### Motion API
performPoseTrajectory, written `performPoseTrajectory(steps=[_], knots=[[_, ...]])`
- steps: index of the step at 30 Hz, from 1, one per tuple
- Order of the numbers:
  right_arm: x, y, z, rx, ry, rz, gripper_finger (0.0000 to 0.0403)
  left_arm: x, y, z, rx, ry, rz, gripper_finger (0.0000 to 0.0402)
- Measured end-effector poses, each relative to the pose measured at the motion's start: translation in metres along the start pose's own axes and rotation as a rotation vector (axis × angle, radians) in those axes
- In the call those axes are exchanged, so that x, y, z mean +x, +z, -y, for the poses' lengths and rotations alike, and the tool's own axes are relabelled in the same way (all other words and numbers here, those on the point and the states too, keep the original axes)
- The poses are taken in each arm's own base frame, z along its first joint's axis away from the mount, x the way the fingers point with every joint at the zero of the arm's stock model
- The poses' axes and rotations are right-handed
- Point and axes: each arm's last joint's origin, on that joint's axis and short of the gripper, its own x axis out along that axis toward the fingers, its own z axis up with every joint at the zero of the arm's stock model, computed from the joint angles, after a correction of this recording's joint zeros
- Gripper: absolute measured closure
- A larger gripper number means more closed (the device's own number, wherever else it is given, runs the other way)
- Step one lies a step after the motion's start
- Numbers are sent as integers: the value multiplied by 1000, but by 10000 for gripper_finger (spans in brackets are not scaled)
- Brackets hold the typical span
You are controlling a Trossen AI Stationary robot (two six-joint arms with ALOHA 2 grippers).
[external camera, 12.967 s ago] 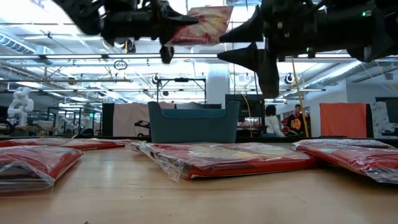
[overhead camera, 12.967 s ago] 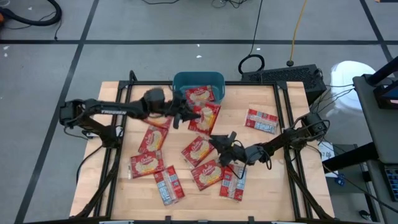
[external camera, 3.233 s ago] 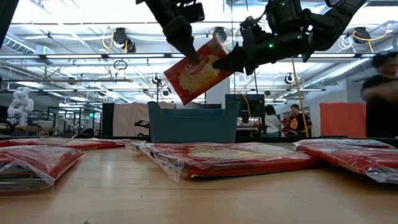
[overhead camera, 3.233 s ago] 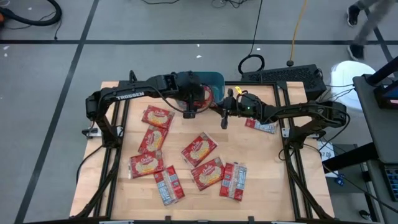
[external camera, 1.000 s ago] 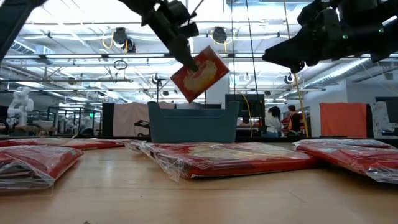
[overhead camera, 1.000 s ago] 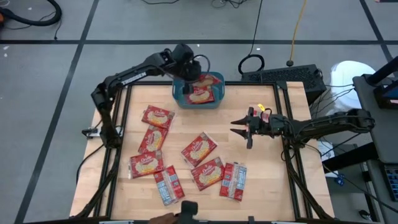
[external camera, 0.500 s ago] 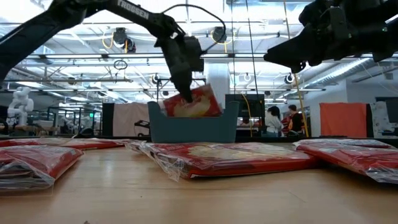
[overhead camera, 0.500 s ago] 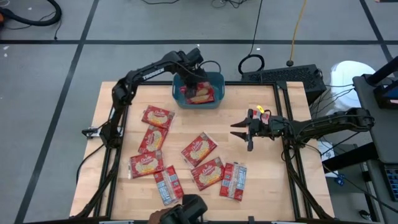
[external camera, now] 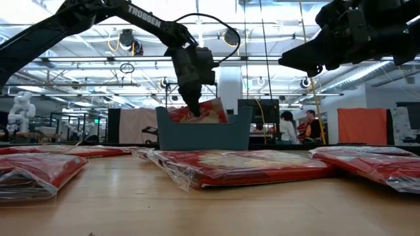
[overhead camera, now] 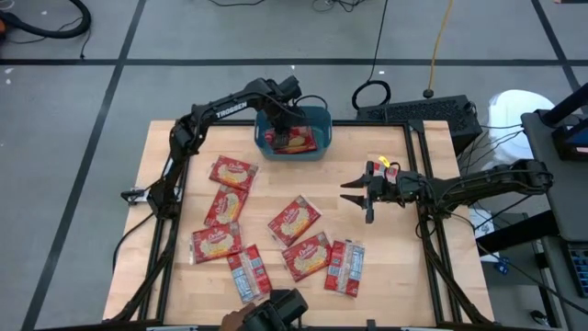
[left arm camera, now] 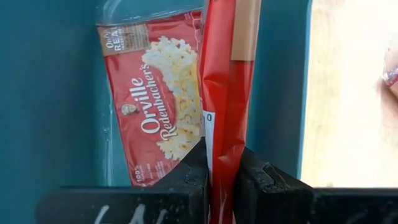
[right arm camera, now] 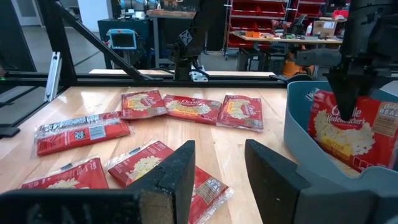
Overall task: Sort popcorn bags into baskets
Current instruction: Put the red popcorn bag into the blue bin
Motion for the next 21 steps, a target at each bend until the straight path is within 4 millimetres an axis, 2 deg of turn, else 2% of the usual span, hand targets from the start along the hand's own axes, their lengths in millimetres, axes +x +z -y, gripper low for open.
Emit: performPoseTrajectory(steps=[5,10,16,21], knots=[[0,0,0,0,0,1,271,0,0,1,6,-13,2,336],[0,0,0,2,0,0,271,3,0,-1,18,13,-4,275],[0,0,0,3,1,0,271,3,7,-6,25,146,8,201],[0,-1,-1,2,9,-8,271,4,14,-4,28,181,43,162]])
